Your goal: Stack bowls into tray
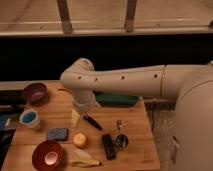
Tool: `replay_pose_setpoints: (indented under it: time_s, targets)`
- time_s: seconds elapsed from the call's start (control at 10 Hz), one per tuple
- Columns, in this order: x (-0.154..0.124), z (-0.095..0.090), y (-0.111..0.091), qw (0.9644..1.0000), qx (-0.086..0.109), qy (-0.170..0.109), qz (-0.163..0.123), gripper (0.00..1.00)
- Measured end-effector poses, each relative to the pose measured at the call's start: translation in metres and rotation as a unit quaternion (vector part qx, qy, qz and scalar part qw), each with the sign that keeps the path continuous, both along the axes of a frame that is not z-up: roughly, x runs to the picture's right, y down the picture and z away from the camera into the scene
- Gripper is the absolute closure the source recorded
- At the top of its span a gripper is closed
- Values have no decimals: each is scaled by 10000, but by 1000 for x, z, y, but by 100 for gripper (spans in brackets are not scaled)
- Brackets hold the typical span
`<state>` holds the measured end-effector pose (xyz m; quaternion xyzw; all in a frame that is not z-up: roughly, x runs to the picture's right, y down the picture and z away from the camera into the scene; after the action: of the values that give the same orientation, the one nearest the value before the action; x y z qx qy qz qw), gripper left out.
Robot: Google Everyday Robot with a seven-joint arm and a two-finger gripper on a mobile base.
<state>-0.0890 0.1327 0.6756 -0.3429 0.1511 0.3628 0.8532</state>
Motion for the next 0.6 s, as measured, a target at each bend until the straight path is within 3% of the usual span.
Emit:
replay_pose_setpoints:
  time_s: [0.2, 0.3, 0.6]
  targets:
    - [-3, 0, 1, 9999, -10, -96, -61, 20]
    - [-13, -1, 4, 9995, -22, -272, -178, 20]
    - [-80, -6, 14, 9933, -60, -1002, -573, 20]
